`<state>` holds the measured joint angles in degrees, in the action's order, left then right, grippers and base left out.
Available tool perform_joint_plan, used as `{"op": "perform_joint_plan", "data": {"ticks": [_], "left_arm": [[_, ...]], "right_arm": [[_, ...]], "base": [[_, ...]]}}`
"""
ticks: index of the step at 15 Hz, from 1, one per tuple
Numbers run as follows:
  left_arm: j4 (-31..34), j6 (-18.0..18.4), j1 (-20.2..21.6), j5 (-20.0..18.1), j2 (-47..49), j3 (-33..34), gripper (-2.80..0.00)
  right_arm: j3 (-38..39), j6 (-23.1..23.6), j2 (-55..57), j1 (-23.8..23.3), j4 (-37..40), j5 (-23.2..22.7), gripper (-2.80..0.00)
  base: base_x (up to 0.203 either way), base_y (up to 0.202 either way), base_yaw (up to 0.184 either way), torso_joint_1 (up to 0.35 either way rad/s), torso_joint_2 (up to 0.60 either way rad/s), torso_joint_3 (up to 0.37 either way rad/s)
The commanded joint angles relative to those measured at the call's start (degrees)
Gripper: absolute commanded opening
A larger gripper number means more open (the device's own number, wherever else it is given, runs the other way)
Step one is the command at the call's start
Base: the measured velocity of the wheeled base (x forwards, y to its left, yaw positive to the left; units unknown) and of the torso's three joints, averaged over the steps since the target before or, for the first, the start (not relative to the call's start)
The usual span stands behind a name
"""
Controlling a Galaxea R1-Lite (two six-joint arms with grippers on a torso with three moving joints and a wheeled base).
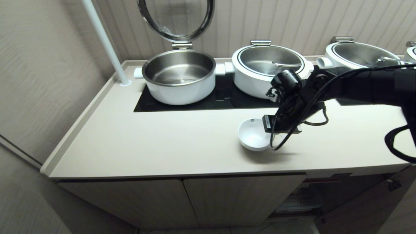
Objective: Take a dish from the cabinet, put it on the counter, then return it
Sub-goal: Pick up the bowl from the table
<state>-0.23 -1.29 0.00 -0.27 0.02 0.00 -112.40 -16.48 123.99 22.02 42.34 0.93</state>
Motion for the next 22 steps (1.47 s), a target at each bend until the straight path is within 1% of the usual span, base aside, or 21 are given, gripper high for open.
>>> {"op": "perform_joint_plan", "data": {"ticks": [1, 3, 7, 13, 15, 18, 22], "left_arm": [[0.0, 0.0, 0.0, 0.0, 0.0, 0.0, -2.80], [0.0, 0.0, 0.0, 0.0, 0.0, 0.0, -2.80], [0.0, 0.0, 0.0, 0.0, 0.0, 0.0, -2.80], [0.0, 0.0, 0.0, 0.0, 0.0, 0.0, -2.80], [0.0, 0.0, 0.0, 0.0, 0.0, 0.0, -2.80], [0.0, 0.0, 0.0, 0.0, 0.0, 0.0, -2.80], [0.0, 0.0, 0.0, 0.0, 0.0, 0.0, -2.80]], "right_arm": [[1.1, -1.3, -1.7, 0.0, 0.1, -0.1, -2.80], [2.4, -2.8, -2.8, 0.0, 0.0, 0.0, -2.80], [3.6, -8.3, -4.7, 0.0, 0.1, -0.2, -2.80], [9.8, -8.9, -10.5, -0.2, -0.4, -0.2, -2.80], [11.8, -9.8, -13.0, -0.2, -0.4, -0.2, -2.80], [16.7, -10.6, -17.2, -0.2, -0.9, -0.2, -2.80], [29.4, -10.2, -24.4, -0.2, -7.0, -0.7, -2.80]], "base": [[0.000, 0.000, 0.000, 0.000, 0.00, 0.000], [0.000, 0.000, 0.000, 0.000, 0.00, 0.000], [0.000, 0.000, 0.000, 0.000, 0.00, 0.000], [0.000, 0.000, 0.000, 0.000, 0.00, 0.000], [0.000, 0.000, 0.000, 0.000, 0.00, 0.000], [0.000, 0.000, 0.000, 0.000, 0.00, 0.000], [0.000, 0.000, 0.000, 0.000, 0.00, 0.000]]}}
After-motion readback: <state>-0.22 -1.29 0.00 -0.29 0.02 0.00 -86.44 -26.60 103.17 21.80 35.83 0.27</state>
